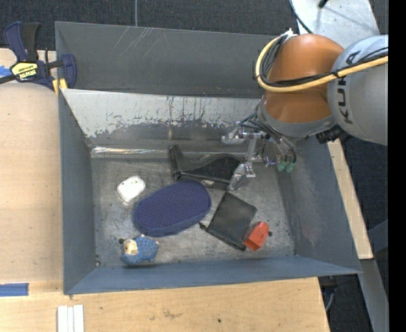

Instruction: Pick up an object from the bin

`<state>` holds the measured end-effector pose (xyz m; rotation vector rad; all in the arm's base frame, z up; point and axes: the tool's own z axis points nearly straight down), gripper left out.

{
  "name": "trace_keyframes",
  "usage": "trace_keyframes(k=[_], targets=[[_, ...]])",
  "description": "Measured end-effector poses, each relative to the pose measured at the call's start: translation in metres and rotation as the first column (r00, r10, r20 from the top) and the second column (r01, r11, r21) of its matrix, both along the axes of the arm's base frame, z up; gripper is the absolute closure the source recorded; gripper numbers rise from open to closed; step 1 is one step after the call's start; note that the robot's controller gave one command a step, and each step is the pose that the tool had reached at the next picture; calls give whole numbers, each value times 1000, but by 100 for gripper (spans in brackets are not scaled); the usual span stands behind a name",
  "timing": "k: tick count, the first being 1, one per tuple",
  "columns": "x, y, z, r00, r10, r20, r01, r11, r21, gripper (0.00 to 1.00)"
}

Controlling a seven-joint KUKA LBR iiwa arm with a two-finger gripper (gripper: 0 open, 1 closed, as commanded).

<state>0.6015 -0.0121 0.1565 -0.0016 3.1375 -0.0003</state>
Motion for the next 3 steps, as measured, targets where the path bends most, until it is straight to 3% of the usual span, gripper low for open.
trace_keyframes(k=[1,2,3], targets=[[19,6,-68,967,-256,-4,256,967,1,0],[19,5,-69,967,-255,-6,255,967,-1,100],[10,-1,130,991,-137,0,137,991,-1,100]])
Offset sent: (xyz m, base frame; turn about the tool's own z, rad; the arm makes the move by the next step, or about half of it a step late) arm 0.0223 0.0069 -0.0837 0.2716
